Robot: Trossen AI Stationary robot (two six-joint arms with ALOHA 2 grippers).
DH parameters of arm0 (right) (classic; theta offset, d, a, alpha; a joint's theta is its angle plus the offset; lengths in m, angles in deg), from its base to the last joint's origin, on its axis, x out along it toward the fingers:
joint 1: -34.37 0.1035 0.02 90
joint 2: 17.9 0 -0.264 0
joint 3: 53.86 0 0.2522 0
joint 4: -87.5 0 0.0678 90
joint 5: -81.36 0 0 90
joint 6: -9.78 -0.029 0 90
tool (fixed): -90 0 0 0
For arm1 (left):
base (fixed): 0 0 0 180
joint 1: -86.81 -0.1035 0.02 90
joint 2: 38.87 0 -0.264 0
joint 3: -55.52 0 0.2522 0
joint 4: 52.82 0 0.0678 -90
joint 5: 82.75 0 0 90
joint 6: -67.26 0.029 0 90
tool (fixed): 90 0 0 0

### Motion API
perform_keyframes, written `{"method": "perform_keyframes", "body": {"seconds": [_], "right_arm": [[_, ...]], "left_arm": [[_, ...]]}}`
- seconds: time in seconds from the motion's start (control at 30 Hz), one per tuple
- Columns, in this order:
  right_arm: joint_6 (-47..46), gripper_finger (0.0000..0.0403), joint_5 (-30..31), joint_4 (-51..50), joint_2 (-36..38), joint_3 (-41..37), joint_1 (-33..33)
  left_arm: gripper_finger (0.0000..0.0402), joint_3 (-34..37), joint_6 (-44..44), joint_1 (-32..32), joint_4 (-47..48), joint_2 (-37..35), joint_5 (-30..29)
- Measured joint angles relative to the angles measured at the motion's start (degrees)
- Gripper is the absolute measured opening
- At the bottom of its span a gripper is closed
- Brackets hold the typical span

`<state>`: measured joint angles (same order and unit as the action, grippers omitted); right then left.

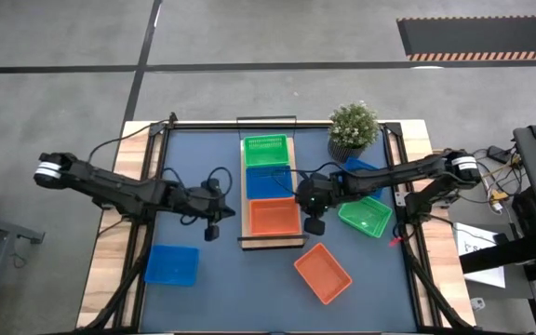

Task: Stack baskets on shelf by color
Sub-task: Stack the right orange bin on top of the orange bin on the shelf, then stack the bottom blue bin on top of the blue bin on the shelf

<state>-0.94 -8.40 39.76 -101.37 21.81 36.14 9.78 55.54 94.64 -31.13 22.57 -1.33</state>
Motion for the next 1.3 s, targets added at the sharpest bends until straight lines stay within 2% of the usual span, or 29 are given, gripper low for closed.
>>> {"method": "perform_keyframes", "body": {"seconds": [0.13,0.37,0.53,0.63,0.73,0.9,0.97,1.07,1.2,1.3], "right_arm": [[1.92,0.0009,-0.49,3.25,-0.66,-0.06,-0.20],[3.55,0.0009,-0.73,2.85,-1.83,2.50,-0.18],[3.42,0.0009,-0.70,-2.20,-0.45,4.09,-0.10],[3.07,0.0009,0.43,-5.44,1.60,5.36,1.28],[3.07,0.0009,4.93,-5.22,4.17,5.08,4.28],[2.88,0.0009,17.99,-5.12,9.01,4.18,10.17],[2.89,0.0009,22.77,-4.76,10.36,4.07,12.32],[3.29,0.0009,27.30,-4.12,11.76,4.06,14.88],[4.76,0.0009,29.80,-1.93,11.99,3.81,16.73],[7.07,0.0009,29.87,1.76,11.70,3.45,17.41]], "left_arm": [[0.0006,-0.62,-1.54,0.12,0.06,3.44,0.80],[0.0006,-2.13,-2.76,0.17,-0.08,6.14,1.07],[0.0006,-2.17,-3.71,0.17,0.80,4.61,3.29],[0.0006,-2.33,-8.52,0.33,2.41,1.55,5.53],[0.0004,-3.47,-14.99,1.94,6.43,-1.19,5.60],[0.0001,-7.89,-19.66,8.52,11.73,-1.62,5.62],[0.0000,-10.97,-22.21,11.34,16.27,-0.68,5.69],[0.0000,-17.63,-29.09,15.90,28.78,1.88,5.75],[0.0000,-27.97,-32.97,24.30,48.42,6.99,7.17],[0.0000,-32.52,-32.84,32.07,58.02,10.97,7.23]]}}
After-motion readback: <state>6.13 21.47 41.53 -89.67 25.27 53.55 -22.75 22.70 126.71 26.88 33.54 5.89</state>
